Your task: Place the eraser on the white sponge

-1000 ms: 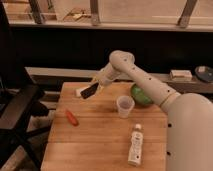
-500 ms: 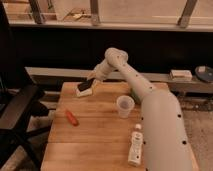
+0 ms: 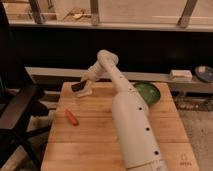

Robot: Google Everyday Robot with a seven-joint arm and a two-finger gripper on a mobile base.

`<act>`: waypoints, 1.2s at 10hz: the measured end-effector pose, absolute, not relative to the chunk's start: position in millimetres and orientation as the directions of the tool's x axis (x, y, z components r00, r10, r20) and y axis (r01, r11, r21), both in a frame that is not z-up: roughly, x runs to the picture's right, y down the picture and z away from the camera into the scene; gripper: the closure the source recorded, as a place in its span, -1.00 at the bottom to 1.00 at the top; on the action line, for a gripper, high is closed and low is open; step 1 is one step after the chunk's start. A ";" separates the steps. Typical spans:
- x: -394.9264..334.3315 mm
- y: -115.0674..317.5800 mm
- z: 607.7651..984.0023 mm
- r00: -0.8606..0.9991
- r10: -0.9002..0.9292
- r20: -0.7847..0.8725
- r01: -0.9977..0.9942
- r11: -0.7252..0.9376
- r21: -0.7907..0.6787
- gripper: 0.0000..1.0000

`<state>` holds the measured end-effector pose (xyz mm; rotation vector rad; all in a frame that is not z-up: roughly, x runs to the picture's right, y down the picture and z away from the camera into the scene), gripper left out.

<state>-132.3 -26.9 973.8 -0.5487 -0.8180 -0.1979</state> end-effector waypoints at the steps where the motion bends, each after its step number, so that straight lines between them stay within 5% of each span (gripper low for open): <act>1: -134.9 -26.5 978.1 0.668 0.056 0.742 0.367 0.843 -0.394 0.87; 7: -129.6 -16.4 978.5 0.635 0.095 0.767 0.385 0.822 -0.420 -0.24; 12: -128.3 -8.3 968.5 0.597 0.088 0.798 0.434 0.801 -0.413 -0.26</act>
